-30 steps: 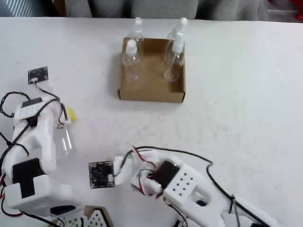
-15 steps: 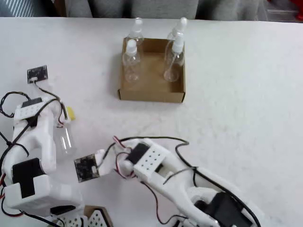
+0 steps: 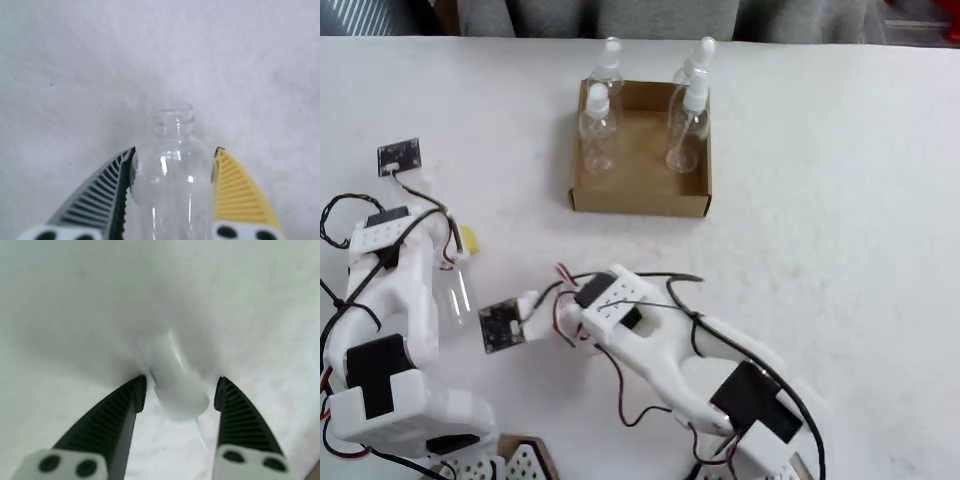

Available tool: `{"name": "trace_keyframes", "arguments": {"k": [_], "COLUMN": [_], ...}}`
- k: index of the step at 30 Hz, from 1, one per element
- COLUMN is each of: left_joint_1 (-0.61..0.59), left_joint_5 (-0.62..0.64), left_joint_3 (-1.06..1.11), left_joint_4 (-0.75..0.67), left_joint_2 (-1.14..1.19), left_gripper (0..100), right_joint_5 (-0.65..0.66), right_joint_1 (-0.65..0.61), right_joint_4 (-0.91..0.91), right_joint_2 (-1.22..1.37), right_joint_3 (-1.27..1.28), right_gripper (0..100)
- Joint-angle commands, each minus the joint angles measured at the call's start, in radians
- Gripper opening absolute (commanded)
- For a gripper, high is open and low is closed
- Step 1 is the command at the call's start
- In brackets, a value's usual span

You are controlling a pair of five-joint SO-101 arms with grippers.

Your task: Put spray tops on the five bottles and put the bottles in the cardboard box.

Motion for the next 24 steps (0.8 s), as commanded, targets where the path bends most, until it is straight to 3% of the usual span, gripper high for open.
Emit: {"name": "trace_keyframes", "arguments": {"k": [1,3,7,9,14,16,24], "left_joint_1": [-0.005,-0.005,-0.005,-0.005,-0.005,-0.005,-0.007], "left_joint_5": [0.003,0.003,0.003,0.003,0.003,0.003,0.003], "left_joint_3": [-0.044,-0.044,-0.044,-0.044,-0.043,-0.043,-0.043], "left_joint_4": [-0.028,-0.028,-0.028,-0.028,-0.028,-0.028,-0.028], "left_joint_2": [-0.016,-0.016,-0.016,-0.016,-0.016,-0.016,-0.016], "left_gripper": [10,10,10,10,10,10,10], "right_joint_5": [0.008,0.008,0.006,0.003,-0.006,-0.083,-0.611], "right_joint_1": [0.013,0.015,0.015,0.019,0.071,0.108,0.315], "right_joint_4": [-0.016,-0.016,-0.018,-0.018,-0.012,-0.01,0.058], "right_joint_2": [0.016,0.021,0.021,0.021,0.004,-0.039,-0.309], "right_joint_3": [-0.06,-0.061,-0.061,-0.061,-0.068,-0.066,-0.058], "right_gripper": [19.2,16.1,0.5,4.1,1.7,1.5,1.5]}}
